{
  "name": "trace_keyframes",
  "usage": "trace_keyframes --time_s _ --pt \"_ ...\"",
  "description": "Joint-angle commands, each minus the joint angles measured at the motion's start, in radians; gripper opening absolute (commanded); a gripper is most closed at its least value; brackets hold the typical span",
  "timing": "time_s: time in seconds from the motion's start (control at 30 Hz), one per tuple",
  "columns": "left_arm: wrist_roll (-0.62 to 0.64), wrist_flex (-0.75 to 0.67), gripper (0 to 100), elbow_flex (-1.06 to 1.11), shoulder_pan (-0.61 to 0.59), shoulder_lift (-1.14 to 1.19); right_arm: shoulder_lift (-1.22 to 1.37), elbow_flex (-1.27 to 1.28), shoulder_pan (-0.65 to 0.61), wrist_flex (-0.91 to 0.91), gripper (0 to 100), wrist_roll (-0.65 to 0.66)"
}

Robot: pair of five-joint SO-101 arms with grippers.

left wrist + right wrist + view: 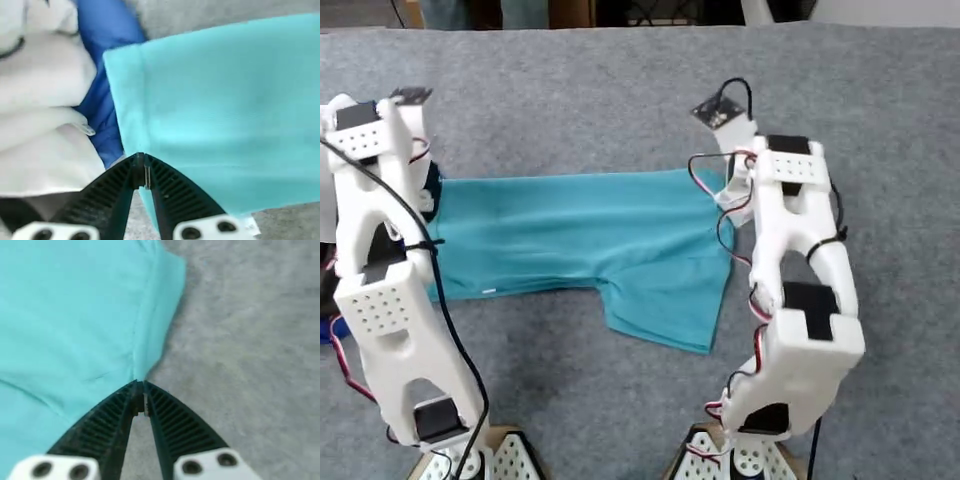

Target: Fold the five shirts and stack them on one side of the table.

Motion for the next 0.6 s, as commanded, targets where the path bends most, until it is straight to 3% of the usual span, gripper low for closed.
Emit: trace_keyframes --time_s 0.0,0.23,0.57 --pt "-0.006 -0.008 3 -0.05 0.044 -0.092 -0.116 -0.053 0.014 0.005 1.4 -0.006" --pt "0.169 -0.245 3 -0.042 0.064 0.005 -0.016 -0.044 -0.06 -0.325 1.5 -0.141" --pt "0.17 -0.146 3 -0.137 -0.038 0.192 0.317 -0.211 0.012 -0.321 1.5 -0.155"
